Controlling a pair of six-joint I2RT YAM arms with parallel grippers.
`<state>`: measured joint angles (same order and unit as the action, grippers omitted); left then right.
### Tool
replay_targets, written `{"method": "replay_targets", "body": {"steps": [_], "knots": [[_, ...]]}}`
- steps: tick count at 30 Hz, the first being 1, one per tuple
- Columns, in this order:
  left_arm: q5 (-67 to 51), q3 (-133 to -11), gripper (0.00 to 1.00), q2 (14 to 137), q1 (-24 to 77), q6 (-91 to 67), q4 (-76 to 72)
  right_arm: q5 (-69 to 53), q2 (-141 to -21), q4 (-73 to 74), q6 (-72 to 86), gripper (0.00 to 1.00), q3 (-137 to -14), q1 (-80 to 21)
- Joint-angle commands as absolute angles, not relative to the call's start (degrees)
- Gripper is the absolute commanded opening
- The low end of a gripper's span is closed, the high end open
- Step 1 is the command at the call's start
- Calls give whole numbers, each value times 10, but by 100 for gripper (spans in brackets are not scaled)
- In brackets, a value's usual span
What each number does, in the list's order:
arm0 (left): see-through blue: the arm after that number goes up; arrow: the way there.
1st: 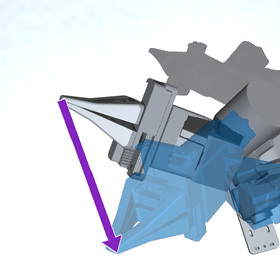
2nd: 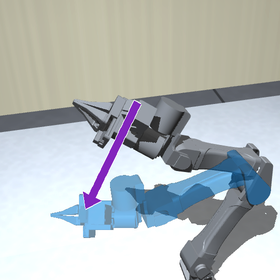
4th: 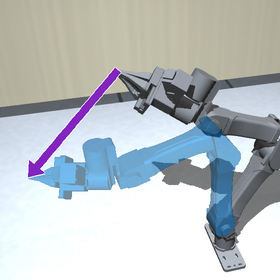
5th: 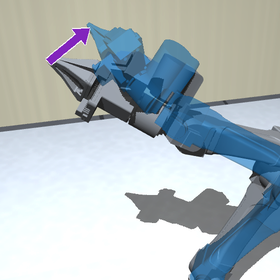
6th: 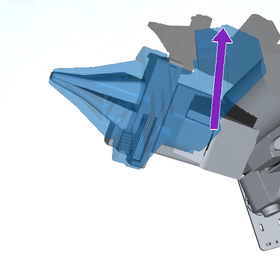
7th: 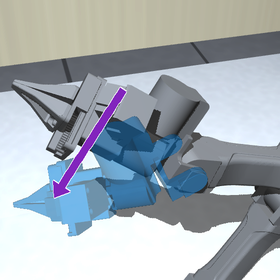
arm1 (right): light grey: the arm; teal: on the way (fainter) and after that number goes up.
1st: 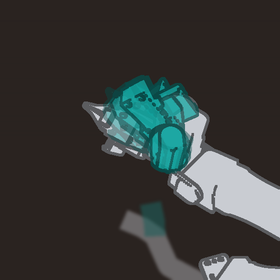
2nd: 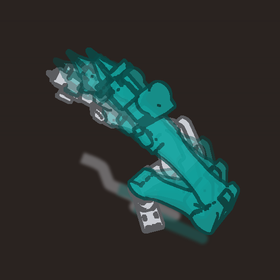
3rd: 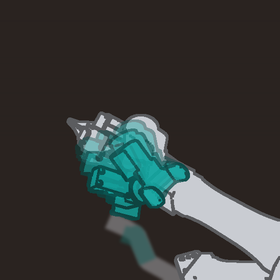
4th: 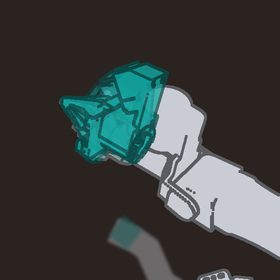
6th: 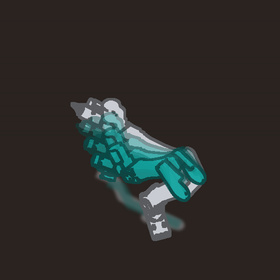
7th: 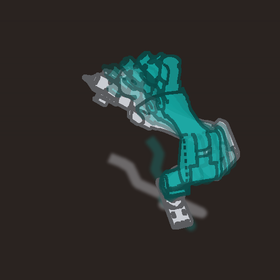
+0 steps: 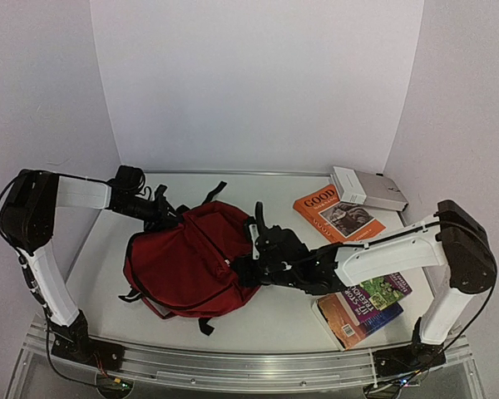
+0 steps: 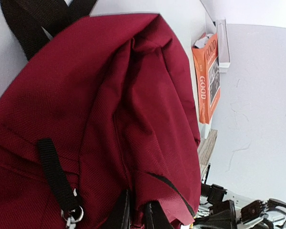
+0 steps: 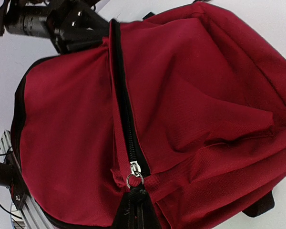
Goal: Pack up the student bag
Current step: Zip the student bag at the center of the board.
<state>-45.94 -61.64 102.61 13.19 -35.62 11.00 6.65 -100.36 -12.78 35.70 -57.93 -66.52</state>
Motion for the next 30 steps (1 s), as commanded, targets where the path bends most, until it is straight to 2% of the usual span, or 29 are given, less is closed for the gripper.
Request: {"method": "replay_targets", "body": {"steps": [1, 4, 6, 8, 10, 12, 15, 18, 21, 27, 28, 30], "knots": [[-392, -683, 27, 991, 103, -315, 114, 32, -1018, -102, 330, 15, -614, -680], [-336, -661, 52, 932, 103, -301, 169, 63, -1007, -74, 311, 41, -628, -680], [-295, -634, 65, 880, 101, -300, 205, 87, -998, -47, 295, 54, -638, -678], [-258, -596, 73, 832, 100, -312, 250, 106, -994, -22, 281, 58, -646, -672], [-222, -556, 81, 776, 98, -329, 290, 114, -989, -6, 270, 66, -646, -658], [-185, -518, 87, 714, 96, -352, 329, 124, -982, 0, 260, 79, -641, -639], [-143, -465, 91, 620, 95, -380, 378, 118, -975, 11, 247, 88, -636, -602], [-121, -416, 99, 542, 94, -417, 404, 97, -981, 21, 252, 92, -636, -563], [-140, -376, 100, 495, 94, -454, 398, 89, -992, 20, 276, 93, -633, -547], [-171, -329, 100, 517, 94, -476, 358, 74, -1027, 11, 324, 91, -627, -543], [-175, -325, 98, 527, 93, -474, 346, 70, -1030, 6, 330, 89, -623, -543], [-184, -322, 85, 549, 94, -467, 330, 64, -1039, -16, 341, 79, -615, -543]]}}
